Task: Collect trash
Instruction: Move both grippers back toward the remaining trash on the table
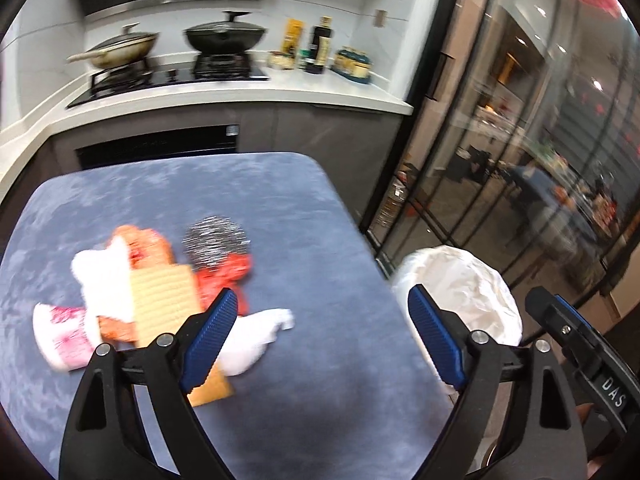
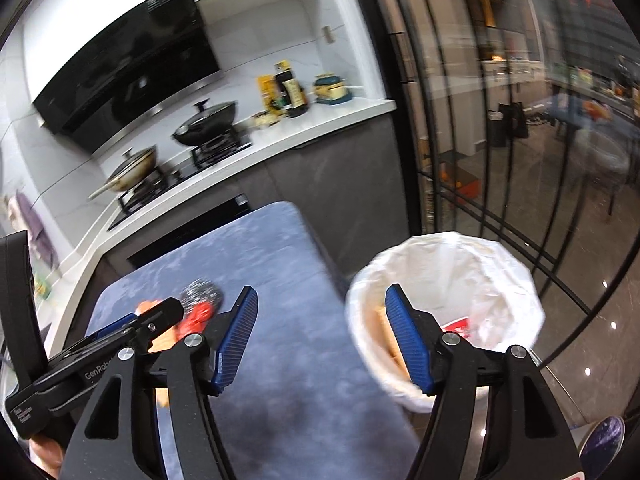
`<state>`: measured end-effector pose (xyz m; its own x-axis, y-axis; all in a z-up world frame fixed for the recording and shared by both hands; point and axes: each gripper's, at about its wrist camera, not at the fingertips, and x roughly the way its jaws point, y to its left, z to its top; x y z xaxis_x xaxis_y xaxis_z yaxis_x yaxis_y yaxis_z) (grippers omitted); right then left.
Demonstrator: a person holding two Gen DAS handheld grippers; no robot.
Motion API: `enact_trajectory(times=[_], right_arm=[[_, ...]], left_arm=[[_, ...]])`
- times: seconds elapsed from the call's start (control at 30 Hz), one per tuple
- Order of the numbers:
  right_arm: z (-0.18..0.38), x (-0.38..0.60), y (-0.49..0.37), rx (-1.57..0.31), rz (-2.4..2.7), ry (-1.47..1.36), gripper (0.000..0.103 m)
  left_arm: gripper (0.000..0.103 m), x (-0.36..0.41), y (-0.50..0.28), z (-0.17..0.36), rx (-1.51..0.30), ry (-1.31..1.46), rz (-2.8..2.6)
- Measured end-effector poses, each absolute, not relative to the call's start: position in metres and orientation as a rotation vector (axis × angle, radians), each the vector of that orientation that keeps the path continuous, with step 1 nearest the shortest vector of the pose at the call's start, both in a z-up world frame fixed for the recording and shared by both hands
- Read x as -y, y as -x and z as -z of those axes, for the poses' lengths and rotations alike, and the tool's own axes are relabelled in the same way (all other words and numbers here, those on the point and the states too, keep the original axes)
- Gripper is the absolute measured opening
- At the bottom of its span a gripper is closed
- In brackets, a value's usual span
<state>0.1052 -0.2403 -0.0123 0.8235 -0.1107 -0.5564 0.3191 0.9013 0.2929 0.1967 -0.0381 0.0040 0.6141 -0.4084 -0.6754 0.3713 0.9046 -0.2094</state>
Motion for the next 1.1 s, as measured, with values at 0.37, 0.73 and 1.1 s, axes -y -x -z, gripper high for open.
enact_trajectory(times=[0.37, 0.73, 1.1], right_arm=[[0.025, 0.155, -0.134, -0.633, 0.084, -0.331, 0.065], [0.064, 0.087, -0.169, -0.742, -0.019, -0.276, 0.065], [0.107, 0.095, -0.206, -0.817, 0.035, -0.319, 0.064]], left_arm=[[0.088, -0.078, -0.207, 0.017, -0.830, 0.109, 0.226], [0.088, -0.182, -0.214, 0.050, -0.874, 0.193, 0.058], [0.088, -0.177, -0.233, 0.047, -0.854, 0.189, 0.101]])
